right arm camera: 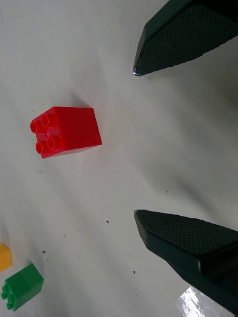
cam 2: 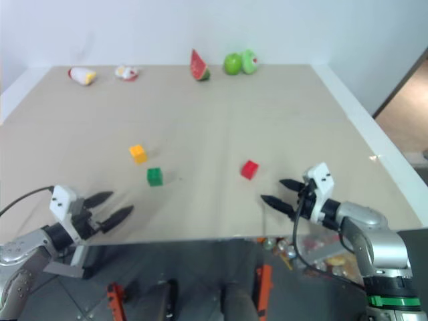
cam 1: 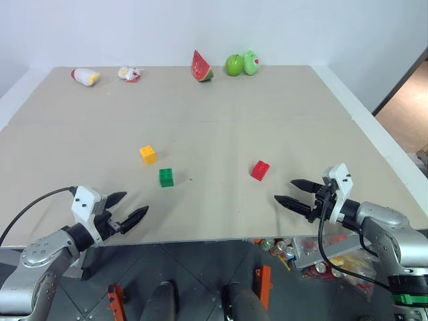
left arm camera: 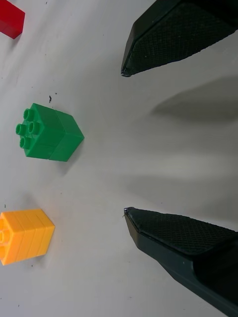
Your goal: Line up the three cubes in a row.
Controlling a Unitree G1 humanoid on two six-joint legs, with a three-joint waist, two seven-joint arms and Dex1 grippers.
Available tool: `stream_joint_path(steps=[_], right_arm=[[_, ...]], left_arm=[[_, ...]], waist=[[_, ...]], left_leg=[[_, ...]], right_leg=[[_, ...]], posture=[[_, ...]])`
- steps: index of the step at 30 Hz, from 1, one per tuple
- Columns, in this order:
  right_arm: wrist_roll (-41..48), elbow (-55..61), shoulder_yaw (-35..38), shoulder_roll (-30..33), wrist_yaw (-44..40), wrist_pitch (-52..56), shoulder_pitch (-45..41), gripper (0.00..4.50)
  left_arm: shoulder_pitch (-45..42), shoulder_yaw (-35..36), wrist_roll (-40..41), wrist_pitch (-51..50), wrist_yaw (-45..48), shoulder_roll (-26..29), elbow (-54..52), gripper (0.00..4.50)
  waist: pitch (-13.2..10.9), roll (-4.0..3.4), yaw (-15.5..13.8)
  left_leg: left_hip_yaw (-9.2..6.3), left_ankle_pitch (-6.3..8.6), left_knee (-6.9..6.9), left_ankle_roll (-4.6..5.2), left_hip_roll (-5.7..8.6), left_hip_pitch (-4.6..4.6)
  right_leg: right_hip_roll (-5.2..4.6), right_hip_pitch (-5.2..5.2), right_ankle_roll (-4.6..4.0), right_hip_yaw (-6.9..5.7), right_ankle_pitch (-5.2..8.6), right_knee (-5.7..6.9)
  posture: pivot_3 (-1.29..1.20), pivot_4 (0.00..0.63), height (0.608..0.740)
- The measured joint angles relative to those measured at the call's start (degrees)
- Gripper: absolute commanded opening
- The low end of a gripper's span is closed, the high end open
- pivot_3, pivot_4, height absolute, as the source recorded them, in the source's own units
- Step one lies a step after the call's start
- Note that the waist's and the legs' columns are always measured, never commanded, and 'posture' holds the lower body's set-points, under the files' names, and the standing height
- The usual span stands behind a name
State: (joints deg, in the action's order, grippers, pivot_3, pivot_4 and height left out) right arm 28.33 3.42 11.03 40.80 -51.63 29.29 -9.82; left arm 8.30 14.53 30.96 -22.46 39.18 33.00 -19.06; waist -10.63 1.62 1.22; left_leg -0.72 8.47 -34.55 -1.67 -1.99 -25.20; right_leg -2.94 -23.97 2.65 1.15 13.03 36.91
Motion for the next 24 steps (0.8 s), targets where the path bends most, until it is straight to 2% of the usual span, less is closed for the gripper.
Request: stream_joint_path(steps=[7,12,24], right_arm=[[-2.4,-2.1,-3.0,-0.9,-0.9,-3.8,-3.2,4.50],[-5.4,-7.9,-5.0,-1.8,-1.0,-7.0,-7.1,4.50],[-11.9,-28.7,-11.4,-6.1,-6.8,-16.6,-23.1,4.50]], left_arm=[[-7.3,-1.3,-1.9,1.9,1.6,0.1,3.8,4.36],[-8.8,-4.5,-3.4,2.6,4.1,0.2,3.8,4.36],[-12.6,-7.4,0.3,-2.2,10.1,4.4,-3.1,4.36]], waist=[[0.0,0.00,0.0],[0.0,0.01,0.0],[0.0,0.01,0.1]], left_leg=[[0.01,-0.01,-0.08,0.00,-0.07,0.03],[0.10,-0.01,-0.06,0.00,-0.09,0.02],[0.12,-0.01,-0.12,0.00,-0.52,0.10]], right_leg=[[0.08,0.04,0.00,0.01,-0.07,0.05],[0.12,0.02,0.00,0.08,-0.07,0.05],[0.72,0.02,-0.14,0.32,-0.20,0.09]], posture=[[0.00,0.150,0.740],[0.00,0.150,0.740],[0.00,0.150,0.740]])
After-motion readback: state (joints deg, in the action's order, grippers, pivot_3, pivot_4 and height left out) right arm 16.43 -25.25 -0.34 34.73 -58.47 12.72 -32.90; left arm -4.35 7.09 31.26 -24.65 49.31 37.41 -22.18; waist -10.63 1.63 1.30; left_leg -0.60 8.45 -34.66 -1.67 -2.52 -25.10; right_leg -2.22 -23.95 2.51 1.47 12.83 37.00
